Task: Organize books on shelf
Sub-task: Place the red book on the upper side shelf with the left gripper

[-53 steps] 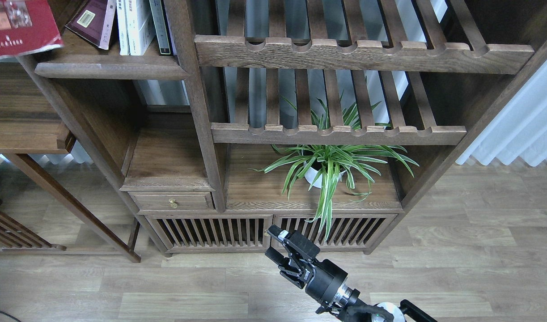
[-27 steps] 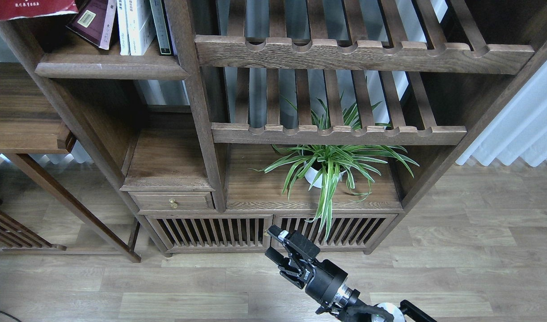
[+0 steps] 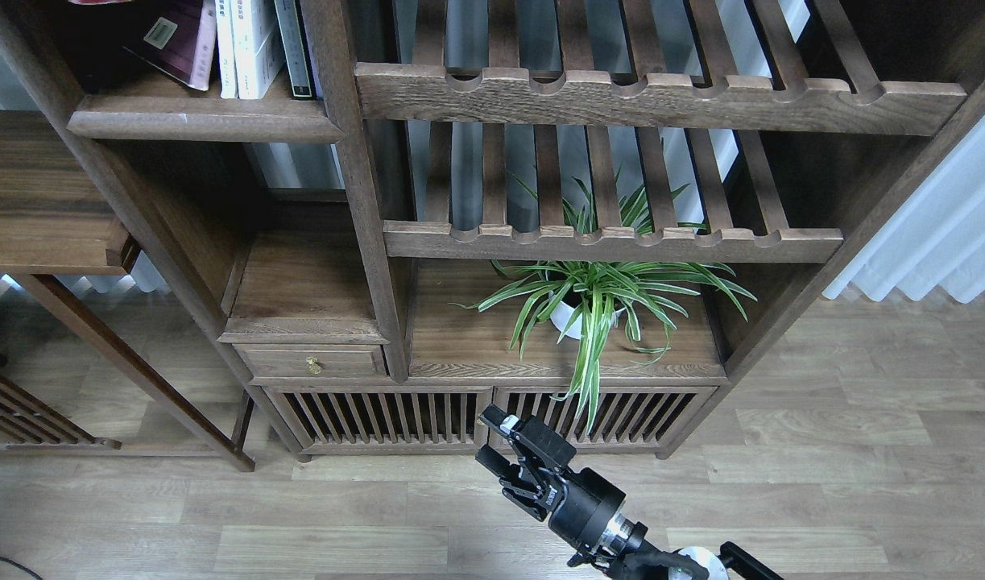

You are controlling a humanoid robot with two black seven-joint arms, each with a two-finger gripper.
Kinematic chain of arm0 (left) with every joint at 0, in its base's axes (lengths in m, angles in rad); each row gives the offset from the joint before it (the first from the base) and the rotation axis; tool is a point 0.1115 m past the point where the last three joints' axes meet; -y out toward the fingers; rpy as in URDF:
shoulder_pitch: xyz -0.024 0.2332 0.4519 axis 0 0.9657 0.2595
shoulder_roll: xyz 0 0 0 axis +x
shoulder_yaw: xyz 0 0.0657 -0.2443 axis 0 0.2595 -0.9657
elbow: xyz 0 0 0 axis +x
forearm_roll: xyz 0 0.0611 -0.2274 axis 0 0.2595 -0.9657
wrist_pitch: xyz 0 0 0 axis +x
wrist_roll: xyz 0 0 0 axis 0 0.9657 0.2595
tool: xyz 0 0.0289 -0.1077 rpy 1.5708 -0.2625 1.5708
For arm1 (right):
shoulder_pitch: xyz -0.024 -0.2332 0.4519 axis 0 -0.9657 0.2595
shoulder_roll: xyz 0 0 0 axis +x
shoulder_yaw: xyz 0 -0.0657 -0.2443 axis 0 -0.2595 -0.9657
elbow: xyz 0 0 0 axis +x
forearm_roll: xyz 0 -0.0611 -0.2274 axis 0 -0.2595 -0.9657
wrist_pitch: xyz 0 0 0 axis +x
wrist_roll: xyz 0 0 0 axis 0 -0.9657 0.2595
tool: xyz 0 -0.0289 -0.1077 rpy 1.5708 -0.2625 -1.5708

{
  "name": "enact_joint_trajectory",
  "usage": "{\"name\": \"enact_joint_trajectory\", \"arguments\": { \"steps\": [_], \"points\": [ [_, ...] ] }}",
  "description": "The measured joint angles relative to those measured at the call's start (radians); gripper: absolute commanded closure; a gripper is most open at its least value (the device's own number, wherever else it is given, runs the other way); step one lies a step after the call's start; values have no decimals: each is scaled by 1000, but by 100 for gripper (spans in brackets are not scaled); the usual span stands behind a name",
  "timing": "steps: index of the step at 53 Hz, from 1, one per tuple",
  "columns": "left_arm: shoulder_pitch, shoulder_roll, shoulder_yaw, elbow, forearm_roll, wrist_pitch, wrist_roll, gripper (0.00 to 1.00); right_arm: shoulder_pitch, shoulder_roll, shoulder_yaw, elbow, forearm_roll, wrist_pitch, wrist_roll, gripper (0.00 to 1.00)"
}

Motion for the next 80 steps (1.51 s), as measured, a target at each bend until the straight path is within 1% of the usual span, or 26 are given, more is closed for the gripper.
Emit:
{"name": "enact_joint_trajectory", "arguments": {
  "steps": [9,24,28,29,33,37,41,45,50,55,64,69,80],
  "points": [
    [-15,-32,2,35,16,0,-9,94,0,0,-2,0,0,0,0,2],
    [-15,-67,37,66,18,0,-47,94,0,0,-2,0,0,0,0,2],
    [-14,-72,42,76,26,0,-63,94,0,0,-1,0,1,0,0,2],
    [-14,-74,43,86,47,0,-77,94,-1,0,-1,0,1,0,0,2],
    [-16,-80,43,92,65,0,-94,93,-1,0,-2,0,1,0,0,2],
    [-26,-100,42,101,90,0,-139,93,-1,0,-6,0,1,0,0,2],
    [-35,-122,39,114,109,0,-200,93,-1,0,-8,1,2,0,0,2],
    [-36,-136,38,130,114,0,-245,93,-2,0,-9,1,2,0,0,2],
    [-34,-152,36,157,115,0,-284,93,-2,0,-9,1,2,0,0,2],
    [-25,-169,34,174,116,0,-300,93,-2,0,-10,3,2,0,0,2],
    [1,-190,25,198,107,0,-353,92,-1,0,-9,13,2,0,0,2],
    [27,-195,13,201,104,0,-371,91,-1,0,-5,15,2,0,0,2],
    [82,-241,-11,202,98,0,-394,79,-1,0,-2,15,3,0,0,2]
  ]
}}
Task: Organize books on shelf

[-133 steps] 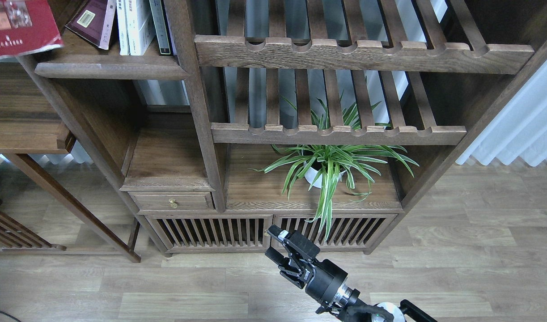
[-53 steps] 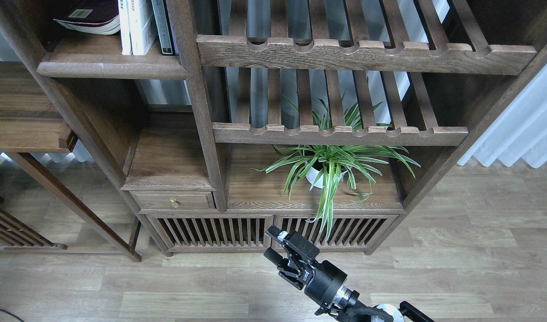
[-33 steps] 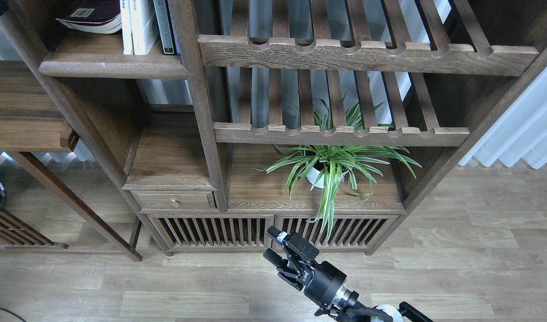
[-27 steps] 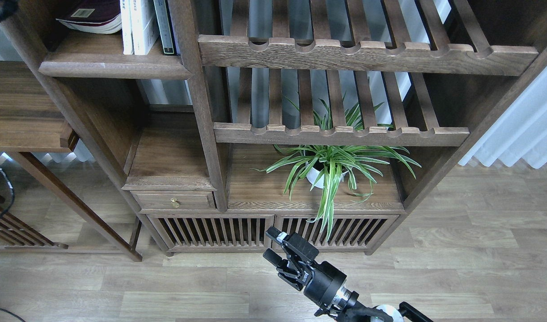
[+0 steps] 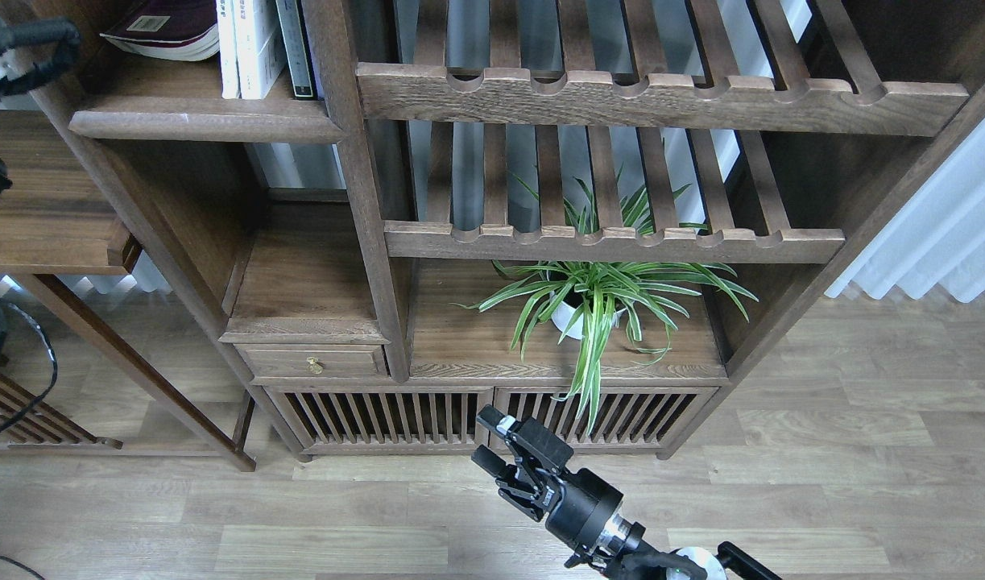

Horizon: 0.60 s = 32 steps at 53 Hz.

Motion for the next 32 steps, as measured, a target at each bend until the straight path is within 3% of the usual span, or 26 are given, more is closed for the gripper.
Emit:
{"name": "enact_joint_trajectory", "arguments": {
  "steps": [2,3,5,13,24,32],
  "points": [
    [5,-7,-1,0,-8,0,-4,75,0,0,1,0,0,0,0,2],
    [8,-10,-2,0,-15,0,-7,59,0,0,1,0,1,0,0,2],
    [15,-16,-1,1,-47,0,-16,53,0,0,1,1,2,0,0,2],
    [18,-17,6,12,-74,0,-18,46,7,0,0,1,4,0,0,2],
    [18,-18,12,13,-78,0,-16,23,12,0,-1,1,5,0,0,2],
    [18,-9,13,1,-78,0,-14,22,9,0,2,2,5,0,0,2]
  ]
}}
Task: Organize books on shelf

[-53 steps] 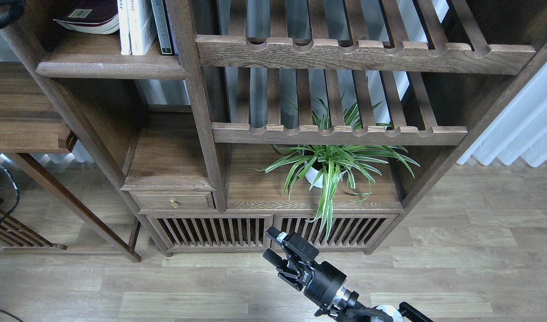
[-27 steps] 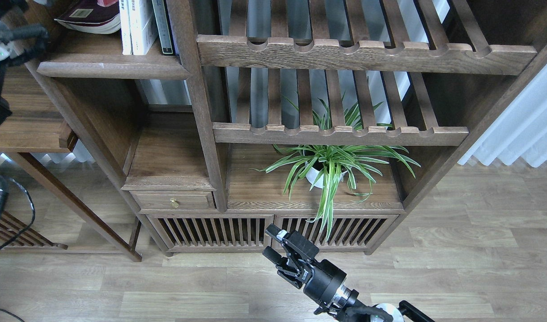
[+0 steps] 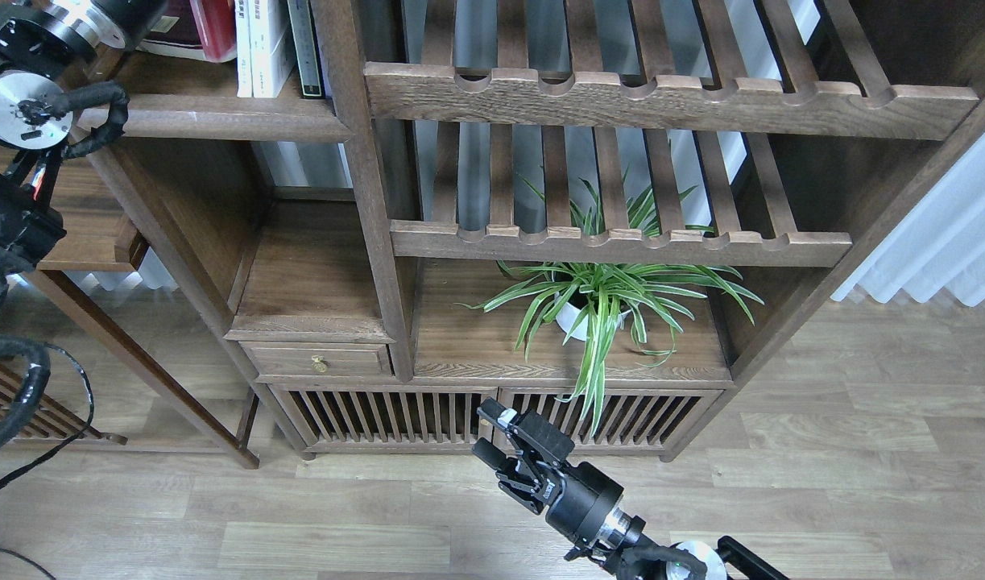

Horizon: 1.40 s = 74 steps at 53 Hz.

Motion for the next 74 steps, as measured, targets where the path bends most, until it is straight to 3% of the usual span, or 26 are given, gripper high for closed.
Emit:
{"name": "enact_joint_trajectory", "arguments": {
  "steps": [16,28,41,55,74],
  "points": [
    [3,30,-23,-48,-1,0,2,14,5,0,-1,2,0,0,0,2],
    [65,62,-38,-50,-1,0,1,15,4,0,-1,3,0,0,0,2],
    [138,61,-120,-169,-1,0,-5,15,4,0,0,4,0,0,0,2],
    [151,28,-189,-214,-1,0,-49,15,4,0,-2,4,0,0,0,2],
    [197,9,-255,-342,-1,0,-53,15,-4,0,-1,6,1,0,0,2]
  ]
}}
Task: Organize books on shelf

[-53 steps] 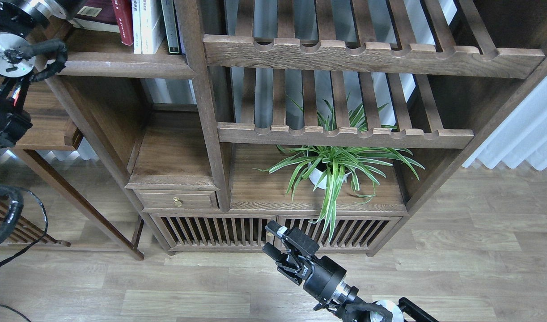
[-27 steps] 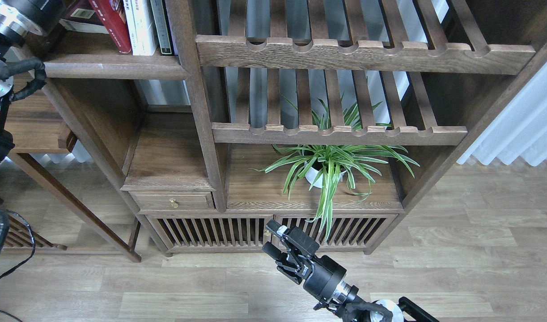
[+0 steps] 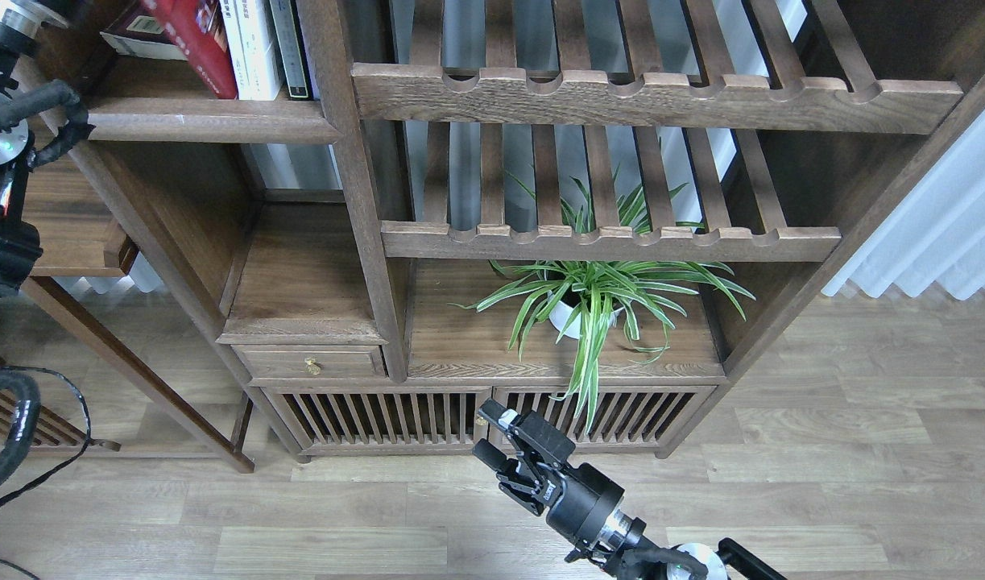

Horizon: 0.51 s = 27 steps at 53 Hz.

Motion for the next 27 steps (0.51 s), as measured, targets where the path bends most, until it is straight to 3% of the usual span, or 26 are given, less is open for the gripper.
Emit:
{"name": "enact_joint_trajectory", "arguments": {
  "steps": [7,27],
  "points": [
    [103,24,-34,-108,0,0,9,13,-1,0,1,1,1,0,0,2],
    [249,38,-88,-173,-5,0,9,13,0,0,2,0,1,0,18,2]
  ]
}}
